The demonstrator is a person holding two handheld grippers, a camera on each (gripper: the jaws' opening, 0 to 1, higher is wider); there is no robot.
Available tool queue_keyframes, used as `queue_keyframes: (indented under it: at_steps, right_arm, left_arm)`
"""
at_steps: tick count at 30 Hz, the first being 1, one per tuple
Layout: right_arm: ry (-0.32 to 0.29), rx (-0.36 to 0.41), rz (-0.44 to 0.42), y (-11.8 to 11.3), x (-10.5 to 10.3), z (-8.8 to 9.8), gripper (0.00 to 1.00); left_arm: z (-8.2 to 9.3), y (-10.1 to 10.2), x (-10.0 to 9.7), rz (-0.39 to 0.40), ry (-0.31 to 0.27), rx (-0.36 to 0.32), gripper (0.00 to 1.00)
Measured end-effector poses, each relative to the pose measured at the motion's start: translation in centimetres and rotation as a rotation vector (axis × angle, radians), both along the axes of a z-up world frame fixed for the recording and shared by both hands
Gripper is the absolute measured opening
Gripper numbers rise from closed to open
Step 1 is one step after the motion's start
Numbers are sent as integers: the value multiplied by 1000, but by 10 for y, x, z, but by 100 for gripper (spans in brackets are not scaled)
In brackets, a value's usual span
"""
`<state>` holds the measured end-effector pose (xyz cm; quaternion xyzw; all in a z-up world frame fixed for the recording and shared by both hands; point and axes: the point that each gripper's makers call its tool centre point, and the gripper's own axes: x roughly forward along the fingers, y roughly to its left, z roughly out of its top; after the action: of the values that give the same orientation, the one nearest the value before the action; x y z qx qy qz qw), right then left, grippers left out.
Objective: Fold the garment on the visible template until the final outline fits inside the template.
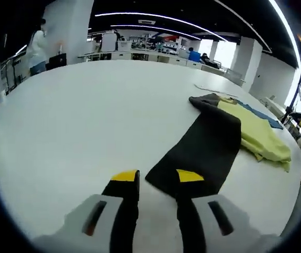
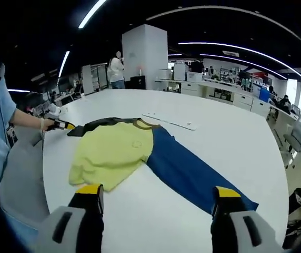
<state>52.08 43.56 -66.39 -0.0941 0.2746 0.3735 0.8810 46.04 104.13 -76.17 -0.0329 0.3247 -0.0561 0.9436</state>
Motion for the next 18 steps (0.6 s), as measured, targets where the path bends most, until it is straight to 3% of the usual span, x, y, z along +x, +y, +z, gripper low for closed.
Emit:
queue_keyframes:
  at_steps: [8,14,18]
  right_arm:
    - [17,-10,-3,3,-2,-5,80]
    - [20,-7,6,11,-2,-5,78]
    - [19,-11,14,16,-1,-3,78]
  left_arm:
    - [0,3,0,19,2,-28,0]
    - [2,5,0,2,0,-30,0]
    - [9,19,1,18,-34,-21,0]
